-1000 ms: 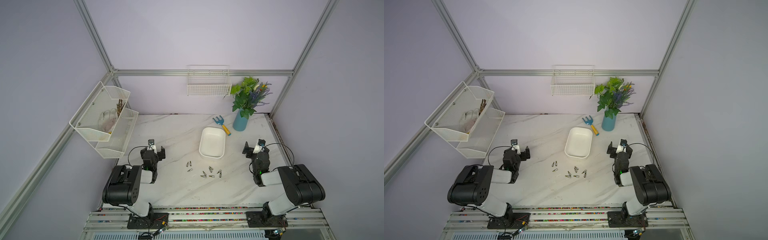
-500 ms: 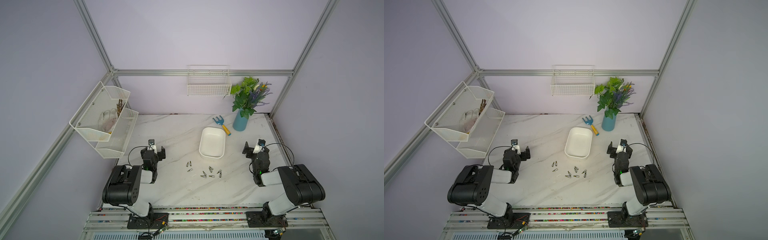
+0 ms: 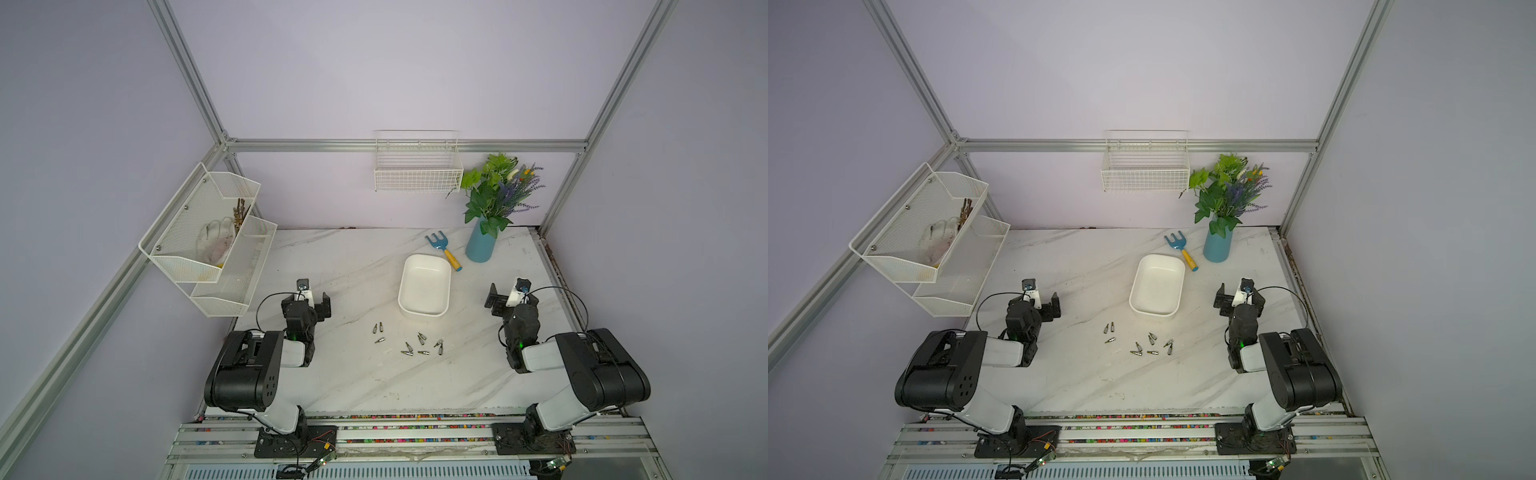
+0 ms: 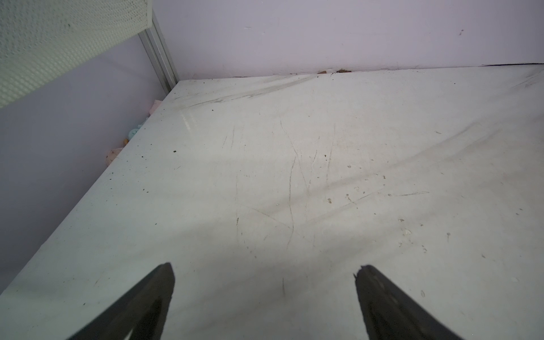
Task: Put the bit on the desktop into the storage box
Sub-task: Pick up the screwdriver bit from the center of the board.
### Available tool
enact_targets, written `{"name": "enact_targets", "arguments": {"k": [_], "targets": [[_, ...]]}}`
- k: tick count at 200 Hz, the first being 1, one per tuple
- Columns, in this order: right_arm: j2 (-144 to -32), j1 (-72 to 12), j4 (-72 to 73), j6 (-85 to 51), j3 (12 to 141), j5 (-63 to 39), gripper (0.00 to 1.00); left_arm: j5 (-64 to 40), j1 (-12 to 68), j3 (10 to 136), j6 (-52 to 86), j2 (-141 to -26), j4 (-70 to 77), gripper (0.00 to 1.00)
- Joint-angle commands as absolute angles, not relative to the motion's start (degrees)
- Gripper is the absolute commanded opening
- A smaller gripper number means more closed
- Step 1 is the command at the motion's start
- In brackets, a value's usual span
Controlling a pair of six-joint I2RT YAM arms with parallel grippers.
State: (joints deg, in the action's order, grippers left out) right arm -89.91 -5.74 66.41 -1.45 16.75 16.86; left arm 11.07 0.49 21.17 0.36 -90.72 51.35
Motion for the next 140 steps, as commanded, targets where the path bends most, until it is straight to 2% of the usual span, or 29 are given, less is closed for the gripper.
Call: {"name": "enact_targets", "arguments": {"k": [1,70,95,131,140], "targets": [[-90.5,-5.6,68.1,-1.9,16.5,17.1,1.0,10.7,0.2,22.2,0.1,-89.6,52.5,1.0],[-88.8,-5.6,67.3,-2.7,16.3,18.4,1.0,11.9,0.2,21.9,0.1,-89.3,53.1,1.0],[-80.1,-5.6,56.3,-3.2,18.8,20.0,1.0,16.6,0.2,22.4,2.1,-84.8,48.5,1.0],[-69.4,-5.6,44.3,-7.1,22.3,20.4,1.0,13.8,0.1,24.8,1.4,-75.0,38.1,1.0],[-66.8,-5.6,39.2,-9.6,23.9,20.2,1.0,14.5,0.2,25.2,4.8,-72.1,35.6,1.0]]}}
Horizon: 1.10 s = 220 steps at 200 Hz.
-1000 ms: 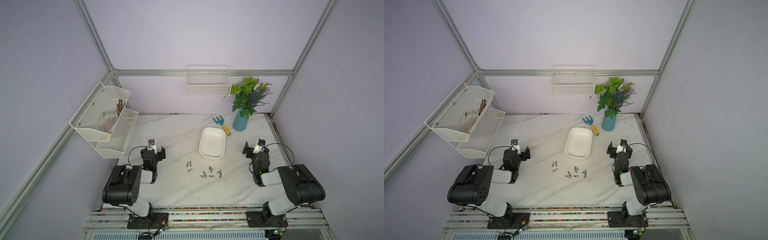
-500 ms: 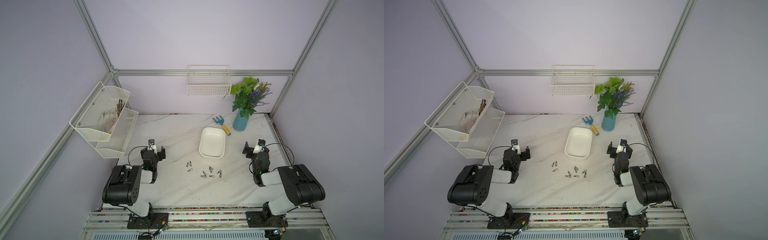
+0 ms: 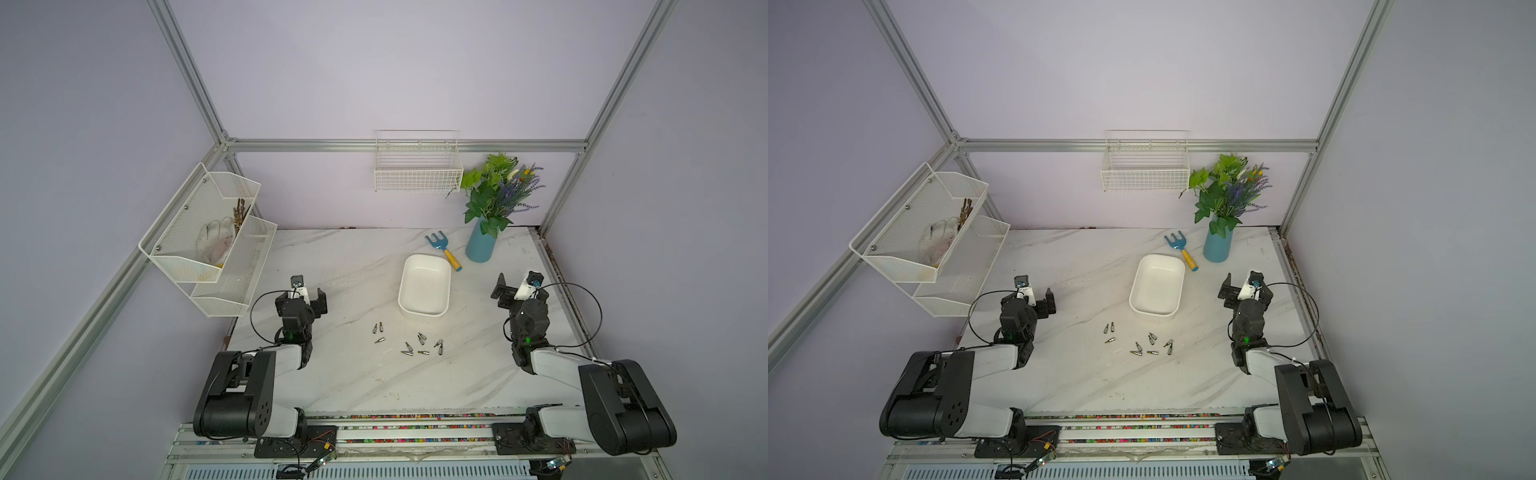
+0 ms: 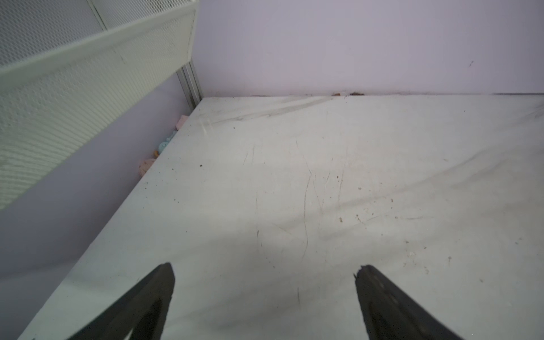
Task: Put the bit on the desktop into the storage box
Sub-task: Pick up the screwdriver bit from the center of the board.
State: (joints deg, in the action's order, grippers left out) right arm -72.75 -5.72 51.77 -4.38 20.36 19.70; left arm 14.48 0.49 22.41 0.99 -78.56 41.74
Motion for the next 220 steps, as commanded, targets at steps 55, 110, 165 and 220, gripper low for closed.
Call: {"name": "enact_targets", "arguments": {"k": [55,110,165,220], "targets": [[-57.6,-5.6,11.9,-18.1,33.1,7.8,1.0,21.9,0.2,31.5,27.4,-57.2,9.9,1.0],[-62.7,-8.1,4.4,-21.8,39.0,-15.3,1.0,-0.8,0.3,32.5,30.6,-54.9,5.6,1.0],[-67.9,-23.1,-5.2,-17.0,42.9,-14.3,1.0,-4.6,10.0,31.6,32.1,-58.1,7.2,1.0],[-72.5,-35.2,-17.5,-10.6,46.3,-14.2,0.96,-5.1,17.5,26.6,26.3,-59.4,13.5,1.0]]}}
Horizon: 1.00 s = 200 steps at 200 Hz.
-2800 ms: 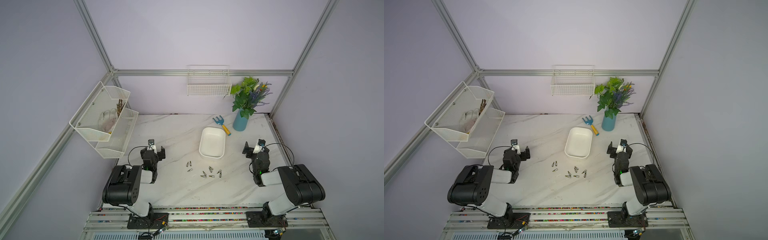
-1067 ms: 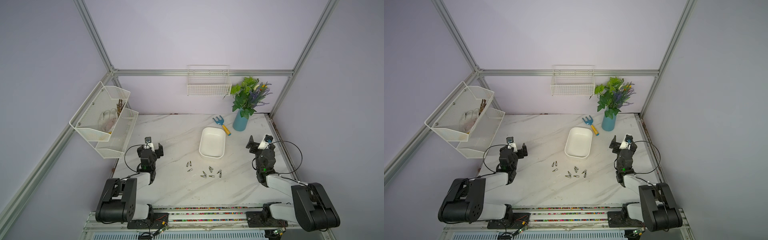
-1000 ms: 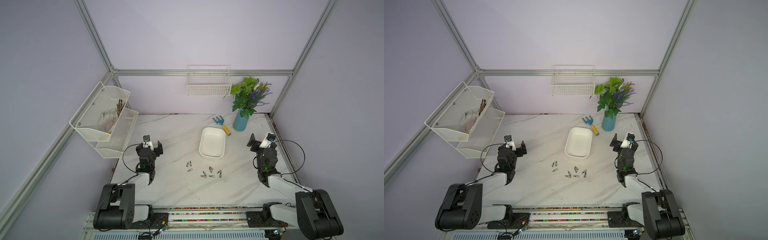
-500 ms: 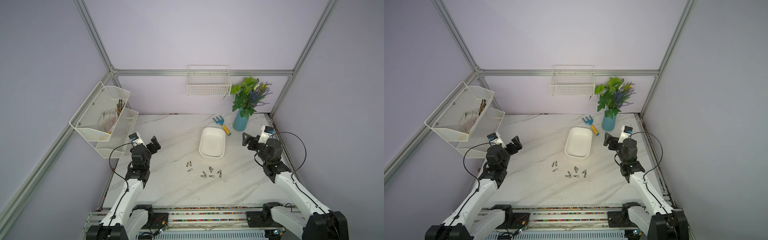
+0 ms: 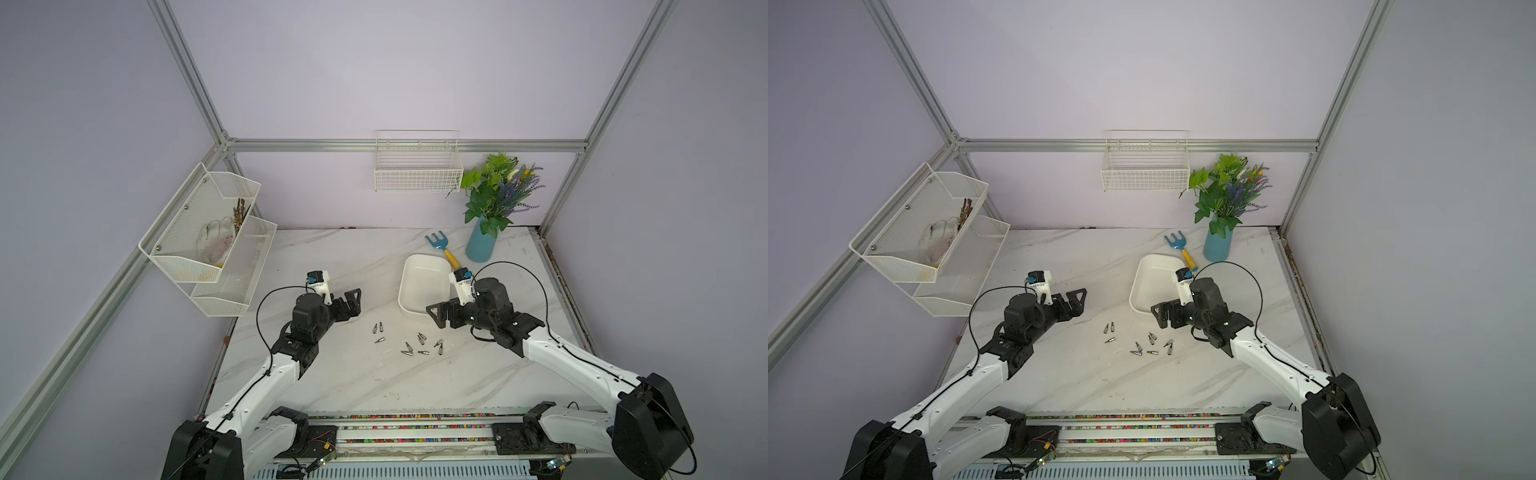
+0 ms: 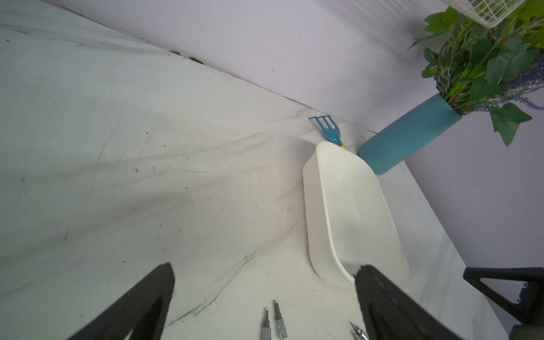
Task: Put the bit on the desktop into the storage box
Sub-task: Pick up the screwdriver bit from the center of the board.
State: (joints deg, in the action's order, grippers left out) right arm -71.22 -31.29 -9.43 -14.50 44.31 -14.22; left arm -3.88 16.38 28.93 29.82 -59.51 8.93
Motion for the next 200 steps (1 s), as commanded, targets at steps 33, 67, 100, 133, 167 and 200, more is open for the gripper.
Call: {"name": "enact_targets", "arguments": {"k": [33,67,100,133,167,200], "targets": [[-76.0,-41.1,-22.1,-8.9,47.8,-12.7,0.89,-3.5,17.5,24.2,24.8,-56.0,14.6,1.0],[-82.9,-45.8,-26.3,-5.8,50.9,-7.7,0.87,-1.0,17.5,22.9,23.8,-53.5,14.1,1.0],[-91.8,-47.5,-33.0,-4.0,56.8,-5.7,0.74,0.0,17.5,23.0,23.5,-53.9,13.6,1.0],[-96.2,-48.4,-36.4,-3.6,59.0,-3.5,0.67,0.1,17.5,23.4,23.4,-55.1,13.6,1.0],[-97.4,-48.5,-36.0,-3.1,59.1,-3.0,0.67,0.2,17.4,23.8,23.4,-55.6,13.2,1.0],[-99.1,-48.7,-36.7,-2.8,60.5,-3.3,0.55,0.2,17.5,23.7,23.5,-55.9,13.4,1.0]]}}
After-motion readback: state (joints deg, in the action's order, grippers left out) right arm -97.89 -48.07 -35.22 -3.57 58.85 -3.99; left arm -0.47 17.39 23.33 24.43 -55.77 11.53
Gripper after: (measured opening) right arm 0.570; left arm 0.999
